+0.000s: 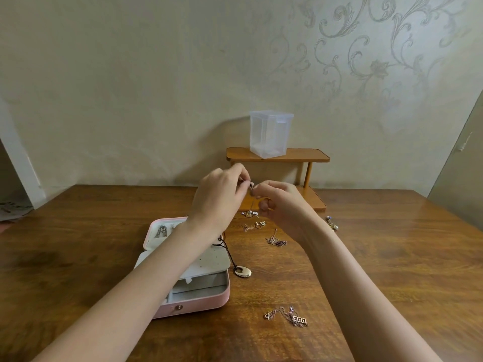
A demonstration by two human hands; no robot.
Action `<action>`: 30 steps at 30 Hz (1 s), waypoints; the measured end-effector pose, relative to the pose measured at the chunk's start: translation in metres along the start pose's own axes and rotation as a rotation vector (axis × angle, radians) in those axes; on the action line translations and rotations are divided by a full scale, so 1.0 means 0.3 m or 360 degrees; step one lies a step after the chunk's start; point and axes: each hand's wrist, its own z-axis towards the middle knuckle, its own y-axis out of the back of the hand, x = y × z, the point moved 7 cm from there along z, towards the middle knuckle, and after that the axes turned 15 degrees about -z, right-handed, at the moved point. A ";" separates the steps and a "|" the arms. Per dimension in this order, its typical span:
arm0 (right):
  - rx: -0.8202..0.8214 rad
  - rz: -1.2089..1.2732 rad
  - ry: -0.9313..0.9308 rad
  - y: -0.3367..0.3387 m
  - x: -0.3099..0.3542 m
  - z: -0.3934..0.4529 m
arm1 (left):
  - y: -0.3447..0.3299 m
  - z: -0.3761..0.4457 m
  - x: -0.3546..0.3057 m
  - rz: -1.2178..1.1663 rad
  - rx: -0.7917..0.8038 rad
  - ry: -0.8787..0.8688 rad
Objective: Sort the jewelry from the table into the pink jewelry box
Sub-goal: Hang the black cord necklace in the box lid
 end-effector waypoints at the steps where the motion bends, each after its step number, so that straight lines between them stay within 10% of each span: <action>1: 0.0039 0.0039 0.0015 -0.004 0.001 0.000 | -0.001 0.001 0.023 -0.0190 0.0016 0.0161; 5: 0.0125 0.0147 0.0111 -0.007 0.017 -0.007 | -0.025 -0.002 0.075 -0.0870 0.0099 0.0618; 19: -0.0299 -0.0224 0.0159 0.048 0.045 0.000 | -0.004 0.003 -0.024 -0.0117 0.0194 -0.0041; 30: 0.0052 -0.0006 0.0191 0.053 0.047 -0.002 | -0.004 0.008 0.044 -0.0603 0.0304 0.0332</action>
